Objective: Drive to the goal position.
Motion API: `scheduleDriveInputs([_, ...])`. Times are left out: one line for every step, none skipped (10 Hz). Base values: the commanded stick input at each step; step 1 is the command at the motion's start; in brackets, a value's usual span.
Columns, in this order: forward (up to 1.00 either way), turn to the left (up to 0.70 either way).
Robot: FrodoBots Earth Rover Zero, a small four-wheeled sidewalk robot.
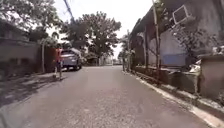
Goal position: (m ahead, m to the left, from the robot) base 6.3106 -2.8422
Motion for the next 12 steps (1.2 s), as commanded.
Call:
scheduleDriveInputs([1.00,0.00])
scheduleDriveInputs([1.00,0.00])
scheduleDriveInputs([1.00,0.00])
scheduleDriveInputs([1.00,0.00])
scheduleDriveInputs([1.00,0.00])
scheduleDriveInputs([1.00,0.00])
scheduleDriveInputs([1.00,0.00])
scheduleDriveInputs([1.00,0.00])
scheduleDriveInputs([1.00,0.00])
scheduleDriveInputs([1.00,0.00])
scheduleDriveInputs([1.00,0.00])
scheduleDriveInputs([1.00,0.00])
